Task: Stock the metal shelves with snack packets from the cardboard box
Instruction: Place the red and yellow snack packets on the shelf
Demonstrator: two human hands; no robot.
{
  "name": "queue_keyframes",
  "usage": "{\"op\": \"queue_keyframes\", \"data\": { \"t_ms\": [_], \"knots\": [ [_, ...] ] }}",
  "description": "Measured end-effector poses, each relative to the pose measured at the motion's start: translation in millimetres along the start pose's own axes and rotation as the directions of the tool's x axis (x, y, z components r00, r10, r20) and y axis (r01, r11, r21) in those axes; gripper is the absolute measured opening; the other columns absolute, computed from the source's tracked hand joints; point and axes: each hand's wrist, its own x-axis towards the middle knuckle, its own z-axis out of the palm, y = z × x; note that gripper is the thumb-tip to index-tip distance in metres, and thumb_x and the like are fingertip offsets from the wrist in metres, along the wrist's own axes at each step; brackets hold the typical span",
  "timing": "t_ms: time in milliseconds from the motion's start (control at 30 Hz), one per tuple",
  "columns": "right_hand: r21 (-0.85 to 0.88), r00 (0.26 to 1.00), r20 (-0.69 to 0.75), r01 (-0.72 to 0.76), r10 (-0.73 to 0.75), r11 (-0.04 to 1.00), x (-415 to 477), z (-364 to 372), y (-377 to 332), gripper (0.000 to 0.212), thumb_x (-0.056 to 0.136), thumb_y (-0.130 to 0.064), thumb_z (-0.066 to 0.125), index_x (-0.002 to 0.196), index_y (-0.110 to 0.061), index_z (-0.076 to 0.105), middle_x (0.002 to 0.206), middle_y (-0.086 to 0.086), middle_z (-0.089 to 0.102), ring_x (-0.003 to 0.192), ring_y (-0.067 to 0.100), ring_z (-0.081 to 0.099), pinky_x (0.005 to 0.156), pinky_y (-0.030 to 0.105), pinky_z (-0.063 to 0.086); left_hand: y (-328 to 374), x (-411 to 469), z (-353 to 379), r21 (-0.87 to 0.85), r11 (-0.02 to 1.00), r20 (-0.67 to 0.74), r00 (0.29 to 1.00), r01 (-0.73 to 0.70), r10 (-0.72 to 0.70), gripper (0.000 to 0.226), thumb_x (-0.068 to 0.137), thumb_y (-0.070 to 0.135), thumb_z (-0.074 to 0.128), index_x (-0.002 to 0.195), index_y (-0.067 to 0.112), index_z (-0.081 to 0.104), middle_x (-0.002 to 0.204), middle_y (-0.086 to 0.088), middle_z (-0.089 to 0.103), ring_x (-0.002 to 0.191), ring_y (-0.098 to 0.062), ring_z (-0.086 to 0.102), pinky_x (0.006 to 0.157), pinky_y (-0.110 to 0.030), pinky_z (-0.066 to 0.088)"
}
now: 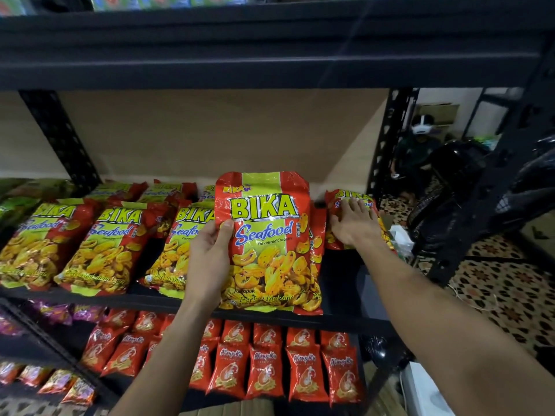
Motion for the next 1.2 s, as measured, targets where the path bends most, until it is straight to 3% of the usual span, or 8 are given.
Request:
{"op": "queue_keyframes", "data": {
  "t_ms": [300, 400, 500, 633, 800, 967, 1067, 1200],
  "knots": [
    [0.293, 0.975, -0.221, 0.064, 0.002, 0.954, -31.3, -18.4, -10.9, 0.050, 0.103, -0.050, 0.034, 0.141, -0.022, 0.052, 0.160, 0.010, 0.031, 0.152, 0.024, 0.014, 0.118, 0.052, -0.013, -9.8, 1.1, 12.7, -0.016, 1.000, 0.013, 1.000, 0.021, -0.021, 0.020, 0.100, 0.034, 0.052, 0.101, 0.020, 0.067, 0.094, -0.010, 0.073, 0.092, -0.035, 0.069, 0.088, -0.057, 0.054],
    [0.647, 0.972, -0.222, 0.087, 0.078, 0.757, -63.6, -41.7, -13.5, 0.041, 0.104, -0.044, 0.037, 0.119, -0.021, 0.068, 0.120, 0.009, 0.067, 0.129, 0.026, 0.050, 0.118, 0.048, 0.023, -9.8, 4.6, 24.2, -0.040, 0.999, 0.030, 1.000, -0.001, 0.003, 0.020, 0.101, 0.032, 0.051, 0.102, 0.019, 0.067, 0.091, -0.006, 0.074, 0.089, -0.029, 0.069, 0.085, -0.050, 0.056],
    [0.885, 0.981, -0.168, 0.108, 0.094, 0.454, -96.6, -56.1, -12.4, 0.043, 0.100, -0.055, 0.042, 0.096, -0.023, 0.070, 0.095, 0.001, 0.074, 0.095, 0.022, 0.069, 0.093, 0.042, 0.050, -8.7, 6.0, 41.2, -0.053, 0.998, 0.086, 0.996, -0.028, 0.033, 0.021, 0.102, 0.030, 0.049, 0.104, 0.017, 0.066, 0.086, 0.001, 0.074, 0.084, -0.019, 0.070, 0.073, -0.034, 0.056],
    [0.898, 0.970, -0.201, 0.127, 0.136, 0.422, -114.3, -56.6, -7.0, 0.022, 0.095, -0.048, 0.059, 0.105, -0.030, 0.066, 0.097, -0.004, 0.074, 0.090, 0.014, 0.071, 0.085, 0.041, 0.056, -3.7, 5.2, 68.3, -0.033, 0.999, 0.213, 0.977, -0.023, 0.029, 0.025, 0.104, 0.028, 0.045, 0.109, 0.011, 0.063, 0.087, -0.001, 0.074, 0.079, -0.016, 0.072, 0.067, -0.030, 0.057],
    [0.899, 0.865, -0.310, 0.132, 0.395, 0.419, -116.6, -56.0, 2.0, 0.011, 0.098, -0.020, 0.060, 0.108, -0.024, 0.064, 0.089, -0.001, 0.070, 0.080, 0.017, 0.070, 0.069, 0.032, 0.054, -10.5, 8.6, 85.2, 0.127, 0.986, 0.372, 0.927, -0.107, 0.053, 0.037, 0.103, 0.041, 0.044, 0.123, 0.014, 0.059, 0.113, -0.002, 0.072, 0.104, -0.020, 0.068, 0.094, -0.044, 0.054],
    [0.919, 0.786, -0.308, 0.100, 0.536, 0.381, -109.7, -69.7, 9.2, 0.018, 0.100, -0.013, 0.051, 0.112, -0.017, 0.064, 0.097, 0.005, 0.069, 0.083, 0.016, 0.066, 0.064, 0.022, 0.047, -39.1, 7.1, 71.4, 0.585, 0.625, 0.483, 0.841, -0.517, 0.244, 0.054, 0.102, 0.046, 0.040, 0.149, 0.019, 0.034, 0.153, 0.004, 0.039, 0.143, -0.013, 0.031, 0.116, -0.032, 0.030],
    [0.927, 0.764, -0.265, 0.034, 0.589, 0.373, -108.9, -66.9, 10.0, 0.026, 0.101, -0.004, 0.044, 0.121, -0.008, 0.060, 0.107, 0.010, 0.064, 0.086, 0.017, 0.056, 0.056, 0.011, 0.038, -61.3, 4.3, 63.7, 0.726, 0.383, 0.575, 0.810, -0.572, 0.119, 0.069, 0.101, 0.058, 0.024, 0.157, 0.021, 0.011, 0.165, 0.000, 0.007, 0.152, -0.017, -0.002, 0.124, -0.036, 0.005],
    [0.925, 0.764, -0.147, -0.118, 0.628, 0.360, -116.0, -54.4, 14.9, 0.030, 0.100, -0.001, 0.039, 0.129, -0.004, 0.049, 0.113, 0.015, 0.057, 0.077, 0.014, 0.045, 0.051, 0.020, 0.032, -83.2, 2.6, 57.0, 0.790, 0.205, 0.581, 0.812, -0.578, 0.052, 0.075, 0.098, 0.064, 0.010, 0.157, 0.021, -0.006, 0.161, 0.002, -0.018, 0.148, -0.019, -0.020, 0.124, -0.040, -0.004]
  ]
}}
